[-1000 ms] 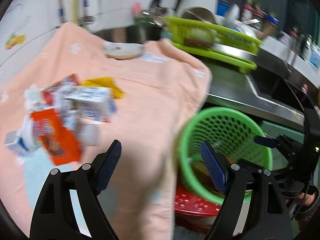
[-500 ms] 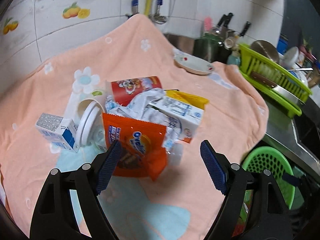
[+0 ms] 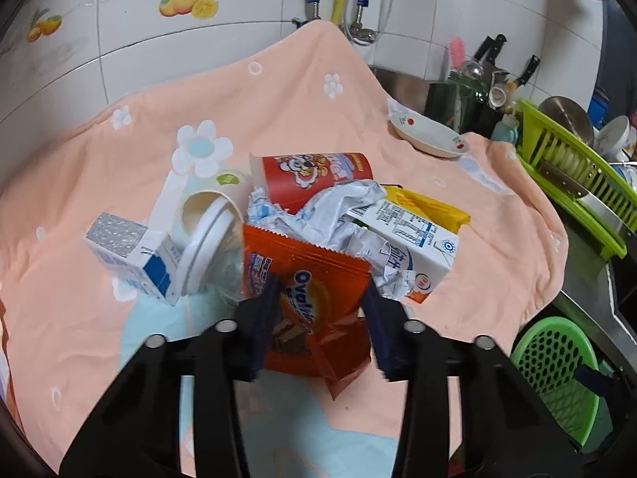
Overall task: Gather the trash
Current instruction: 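Grasp the orange wafer wrapper with the left tool while the right tool grasps crumpled foil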
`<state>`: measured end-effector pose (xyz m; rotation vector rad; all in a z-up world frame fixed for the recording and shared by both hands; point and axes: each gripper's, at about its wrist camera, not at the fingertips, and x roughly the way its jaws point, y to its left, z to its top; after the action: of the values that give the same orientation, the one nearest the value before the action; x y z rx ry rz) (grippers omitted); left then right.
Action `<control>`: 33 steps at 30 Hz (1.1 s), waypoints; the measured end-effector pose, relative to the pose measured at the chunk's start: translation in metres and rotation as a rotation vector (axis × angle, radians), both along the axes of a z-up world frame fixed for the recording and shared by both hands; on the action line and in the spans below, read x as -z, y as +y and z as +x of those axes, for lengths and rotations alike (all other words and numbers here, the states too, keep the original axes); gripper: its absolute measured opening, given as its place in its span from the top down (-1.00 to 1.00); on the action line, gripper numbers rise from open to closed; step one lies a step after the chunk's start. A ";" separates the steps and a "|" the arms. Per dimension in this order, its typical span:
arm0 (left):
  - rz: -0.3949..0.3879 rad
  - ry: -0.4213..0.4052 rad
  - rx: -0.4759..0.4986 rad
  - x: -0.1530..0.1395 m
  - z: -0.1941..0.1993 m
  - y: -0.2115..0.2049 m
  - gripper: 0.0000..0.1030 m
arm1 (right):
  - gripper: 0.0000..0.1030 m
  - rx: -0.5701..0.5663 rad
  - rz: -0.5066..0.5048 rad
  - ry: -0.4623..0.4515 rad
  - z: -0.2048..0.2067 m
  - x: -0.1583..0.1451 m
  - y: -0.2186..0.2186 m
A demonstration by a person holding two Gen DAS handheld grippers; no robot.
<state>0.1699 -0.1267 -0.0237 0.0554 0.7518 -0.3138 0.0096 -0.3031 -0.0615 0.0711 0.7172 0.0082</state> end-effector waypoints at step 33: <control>-0.097 0.000 0.029 -0.019 -0.024 0.088 0.82 | -0.25 -0.289 -0.001 0.005 0.165 -0.013 0.096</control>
<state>0.1462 -0.0388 -0.0048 -0.0255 0.7350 -0.3774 0.1751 -0.2068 -0.0490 -0.0343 0.7272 0.2843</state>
